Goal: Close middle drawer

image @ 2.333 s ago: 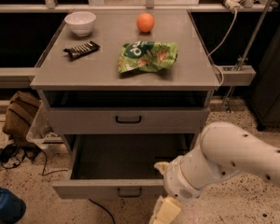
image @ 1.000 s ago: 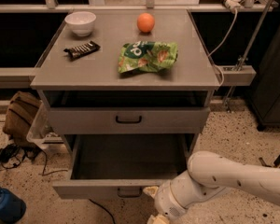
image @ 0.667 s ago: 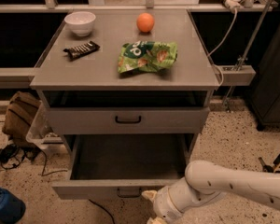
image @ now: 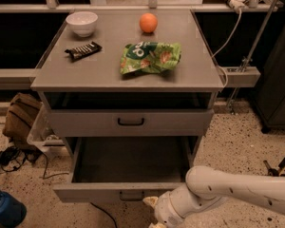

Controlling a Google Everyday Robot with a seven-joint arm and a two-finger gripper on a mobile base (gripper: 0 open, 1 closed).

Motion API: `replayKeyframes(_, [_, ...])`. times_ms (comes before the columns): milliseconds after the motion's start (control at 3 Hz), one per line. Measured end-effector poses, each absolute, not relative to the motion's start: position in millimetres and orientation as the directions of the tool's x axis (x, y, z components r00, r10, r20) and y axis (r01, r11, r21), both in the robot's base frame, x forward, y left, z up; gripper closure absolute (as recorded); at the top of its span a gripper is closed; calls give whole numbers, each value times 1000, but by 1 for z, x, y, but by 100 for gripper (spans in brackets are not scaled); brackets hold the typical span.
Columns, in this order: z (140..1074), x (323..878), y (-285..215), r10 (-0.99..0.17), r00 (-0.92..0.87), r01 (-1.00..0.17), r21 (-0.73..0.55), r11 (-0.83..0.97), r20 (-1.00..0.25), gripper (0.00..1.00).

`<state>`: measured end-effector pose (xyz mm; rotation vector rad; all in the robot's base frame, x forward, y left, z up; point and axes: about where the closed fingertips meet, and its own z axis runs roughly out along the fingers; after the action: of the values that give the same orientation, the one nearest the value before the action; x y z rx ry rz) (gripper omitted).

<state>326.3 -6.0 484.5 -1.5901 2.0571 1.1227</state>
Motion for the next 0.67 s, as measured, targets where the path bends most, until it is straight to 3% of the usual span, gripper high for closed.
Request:
replayKeyframes(333, [450,355,-16,-641,-336,-928,357,102,-690,0])
replayKeyframes(667, [406,418,-32,-583,-351,-934,316,166,-733,0])
